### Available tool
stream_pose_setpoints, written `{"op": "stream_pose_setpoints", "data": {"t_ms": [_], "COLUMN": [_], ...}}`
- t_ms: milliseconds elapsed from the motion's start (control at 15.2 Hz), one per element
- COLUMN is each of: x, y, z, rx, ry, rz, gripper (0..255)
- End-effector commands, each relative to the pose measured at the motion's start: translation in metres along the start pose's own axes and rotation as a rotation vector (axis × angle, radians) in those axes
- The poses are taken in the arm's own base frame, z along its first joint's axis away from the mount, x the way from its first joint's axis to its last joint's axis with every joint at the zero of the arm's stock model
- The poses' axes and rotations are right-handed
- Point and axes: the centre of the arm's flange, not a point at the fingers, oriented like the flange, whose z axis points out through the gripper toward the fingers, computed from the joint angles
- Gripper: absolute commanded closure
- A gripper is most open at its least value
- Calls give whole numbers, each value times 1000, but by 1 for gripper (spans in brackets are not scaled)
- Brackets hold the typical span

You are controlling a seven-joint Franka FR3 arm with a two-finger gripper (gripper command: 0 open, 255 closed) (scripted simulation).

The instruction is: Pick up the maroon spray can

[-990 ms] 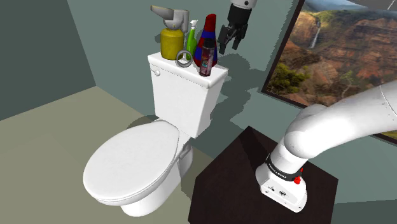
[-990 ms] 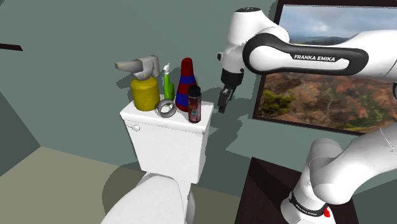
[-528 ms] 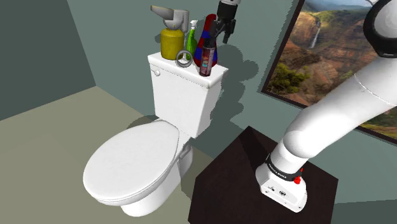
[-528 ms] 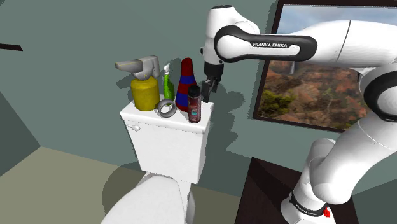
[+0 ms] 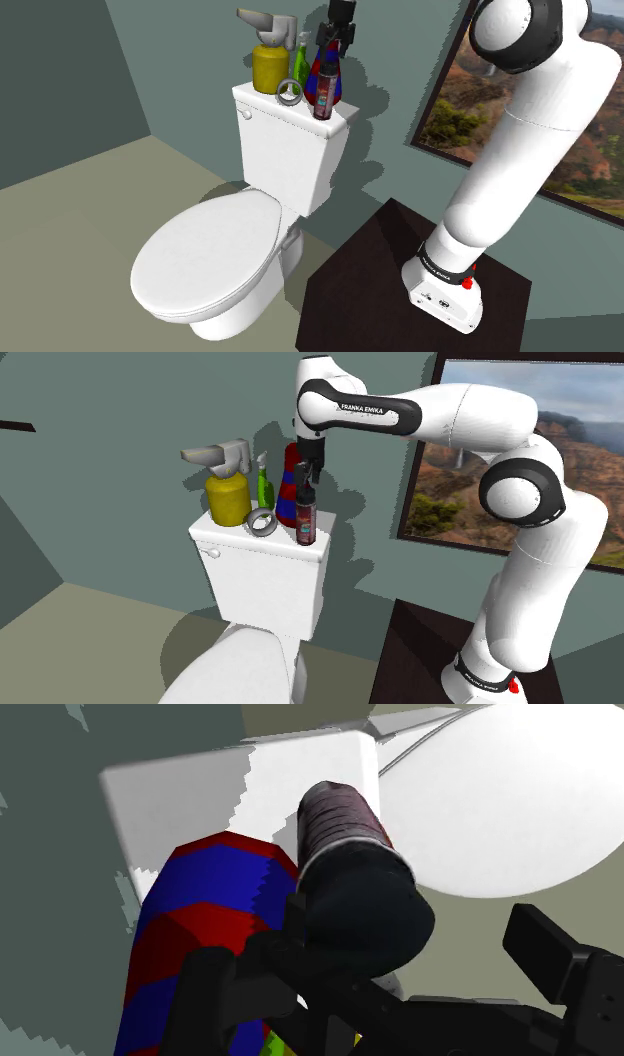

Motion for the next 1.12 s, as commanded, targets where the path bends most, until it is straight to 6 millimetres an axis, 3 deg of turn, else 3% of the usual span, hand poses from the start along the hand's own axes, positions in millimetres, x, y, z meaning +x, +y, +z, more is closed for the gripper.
{"op": "stream_pose_setpoints", "data": {"t_ms": [0, 528, 660, 726, 1056], "x": [26, 27, 27, 27, 27], "y": [12, 14, 14, 13, 13], "z": [5, 45, 45, 44, 44], "rx": [6, 7, 7, 7, 7], "ry": [-9, -9, -9, -9, -9], "rz": [2, 2, 2, 2, 2], "gripper": [0, 0, 0, 255, 255]}}
